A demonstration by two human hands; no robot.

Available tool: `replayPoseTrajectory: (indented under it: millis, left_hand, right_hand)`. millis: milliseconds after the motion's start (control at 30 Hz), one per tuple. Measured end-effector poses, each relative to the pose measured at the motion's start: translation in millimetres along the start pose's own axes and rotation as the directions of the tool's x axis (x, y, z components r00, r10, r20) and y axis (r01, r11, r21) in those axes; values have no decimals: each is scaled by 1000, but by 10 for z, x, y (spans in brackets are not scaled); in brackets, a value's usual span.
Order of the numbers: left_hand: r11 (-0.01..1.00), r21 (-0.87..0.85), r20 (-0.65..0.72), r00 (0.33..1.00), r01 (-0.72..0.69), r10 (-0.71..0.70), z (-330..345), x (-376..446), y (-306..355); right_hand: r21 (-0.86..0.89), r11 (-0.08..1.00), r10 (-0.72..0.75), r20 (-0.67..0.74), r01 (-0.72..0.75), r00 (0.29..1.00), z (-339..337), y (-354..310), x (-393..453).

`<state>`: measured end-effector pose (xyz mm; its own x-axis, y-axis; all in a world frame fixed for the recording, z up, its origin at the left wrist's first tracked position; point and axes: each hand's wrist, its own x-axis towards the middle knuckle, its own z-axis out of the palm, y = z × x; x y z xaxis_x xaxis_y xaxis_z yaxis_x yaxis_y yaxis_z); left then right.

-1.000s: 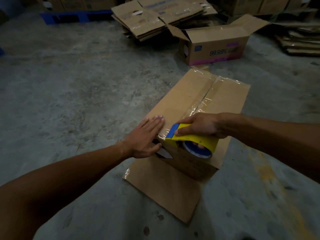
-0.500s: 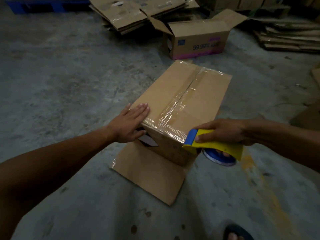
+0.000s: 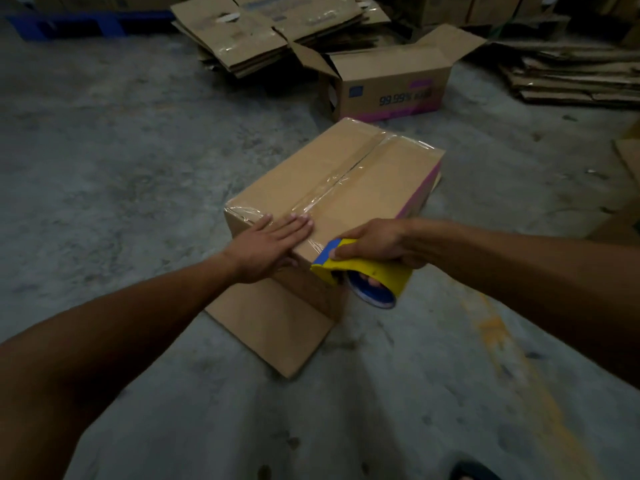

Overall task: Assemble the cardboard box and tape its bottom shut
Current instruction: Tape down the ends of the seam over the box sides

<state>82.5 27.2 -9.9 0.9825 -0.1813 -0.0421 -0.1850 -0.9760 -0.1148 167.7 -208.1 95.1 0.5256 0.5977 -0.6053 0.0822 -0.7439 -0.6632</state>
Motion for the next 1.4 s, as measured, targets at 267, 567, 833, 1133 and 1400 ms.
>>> replayPoseTrajectory:
  millis: [267,567,833,1133,1400]
  left_hand:
    - [999,-44,14,1000,-24,24,10,15,-163]
    - [994,-106,11,999,34,-33,-71,-4,-4]
    - [985,-175,-69,997,11,-23,-138,180,838]
    - [999,4,-172,984,51,-50,34,258,1101]
    - [998,-29,-70,996,56,-58,-86,205,979]
  right_hand:
    - [115,993,15,44,-20,999,24,239,-210]
    - [172,981,94,-31,-87,995,-6,718,-537]
    - [136,984,109,39,-113,993,9,646,-443]
    - [-35,997,65,-108,-69,992,223,528,-105]
    - [-405,913,-12,-136,-44,991,299,296,-92]
